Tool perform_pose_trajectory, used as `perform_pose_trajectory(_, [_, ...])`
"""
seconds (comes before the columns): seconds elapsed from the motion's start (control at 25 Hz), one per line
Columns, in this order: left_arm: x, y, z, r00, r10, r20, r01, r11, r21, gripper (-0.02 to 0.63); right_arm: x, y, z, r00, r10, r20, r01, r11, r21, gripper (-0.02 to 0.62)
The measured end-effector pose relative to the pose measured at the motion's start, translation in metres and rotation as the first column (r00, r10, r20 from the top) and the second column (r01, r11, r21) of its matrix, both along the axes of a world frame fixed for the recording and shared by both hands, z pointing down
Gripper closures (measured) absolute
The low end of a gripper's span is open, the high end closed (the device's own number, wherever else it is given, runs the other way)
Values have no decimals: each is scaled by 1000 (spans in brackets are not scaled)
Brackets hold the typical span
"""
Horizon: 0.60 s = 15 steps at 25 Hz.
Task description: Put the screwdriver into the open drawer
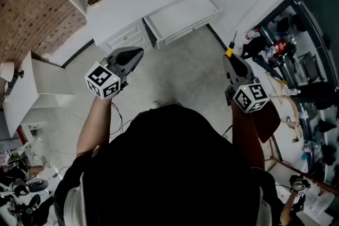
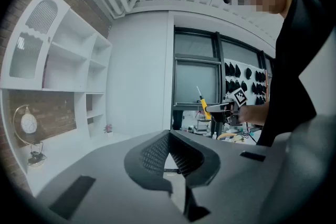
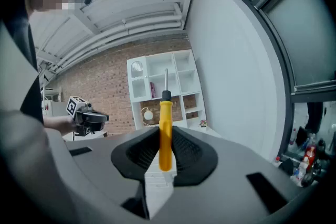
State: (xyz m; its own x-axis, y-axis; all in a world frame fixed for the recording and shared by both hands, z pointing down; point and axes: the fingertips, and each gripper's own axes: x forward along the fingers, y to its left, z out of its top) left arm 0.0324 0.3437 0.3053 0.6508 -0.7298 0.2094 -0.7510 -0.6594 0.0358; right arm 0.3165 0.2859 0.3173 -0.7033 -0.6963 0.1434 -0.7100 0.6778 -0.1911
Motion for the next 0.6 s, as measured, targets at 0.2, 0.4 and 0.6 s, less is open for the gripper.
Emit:
perform_pose_trajectory(0.2, [9,-1,-1,1000,-6,-2,6,1000,10,591,4,-1,4,1000,-17,-5,17,1000,5,517])
perform_pose_trajectory(0.4, [27,-1,4,1000,-7,0,7,1000,-4,591,12,-6,10,999,-33,10,33,999,0,517])
perform_pose_trajectory(0.6, [42,-6,5,1000,10,19,-10,1000,-15,591,22,-12,12,999,-37,38,38,999,-23,514])
